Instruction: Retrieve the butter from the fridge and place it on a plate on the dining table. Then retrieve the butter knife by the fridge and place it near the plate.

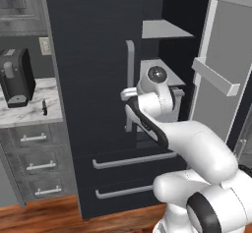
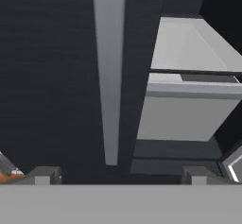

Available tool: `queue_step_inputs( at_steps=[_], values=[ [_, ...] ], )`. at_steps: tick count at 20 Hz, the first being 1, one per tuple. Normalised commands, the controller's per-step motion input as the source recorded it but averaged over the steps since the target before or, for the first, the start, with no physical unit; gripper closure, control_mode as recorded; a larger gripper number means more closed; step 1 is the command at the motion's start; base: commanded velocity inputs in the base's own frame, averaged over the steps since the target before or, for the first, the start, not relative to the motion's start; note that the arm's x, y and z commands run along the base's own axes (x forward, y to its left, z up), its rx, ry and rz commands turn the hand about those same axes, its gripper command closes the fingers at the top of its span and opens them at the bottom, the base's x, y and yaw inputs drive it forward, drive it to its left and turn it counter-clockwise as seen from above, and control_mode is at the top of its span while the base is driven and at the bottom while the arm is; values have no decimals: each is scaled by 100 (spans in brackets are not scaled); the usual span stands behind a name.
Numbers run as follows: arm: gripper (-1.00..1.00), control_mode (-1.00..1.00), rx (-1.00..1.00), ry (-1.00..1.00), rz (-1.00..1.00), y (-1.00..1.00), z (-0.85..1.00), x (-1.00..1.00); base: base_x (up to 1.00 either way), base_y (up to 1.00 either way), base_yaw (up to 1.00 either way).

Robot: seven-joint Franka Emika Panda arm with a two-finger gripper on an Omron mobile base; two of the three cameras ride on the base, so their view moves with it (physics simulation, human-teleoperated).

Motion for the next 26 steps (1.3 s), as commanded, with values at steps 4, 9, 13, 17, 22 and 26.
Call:
queue_step_inputs(
  at_steps=[4,9,13,17,22,26],
  values=[
    [-100,-100,-1,1,-1,8,0,59,0,0,0],
    [-100,-100,0,0,0,2,0,60,0,0,0],
    [-100,-100,-3,0,0,12,0,49,0,0,0],
    [-100,-100,-6,-1,-1,21,-6,53,0,0,0],
    [-100,-100,-4,0,0,-1,-12,53,0,0,0],
    [-100,-100,0,-8,0,-10,-12,40,0,0,0]
  ],
)
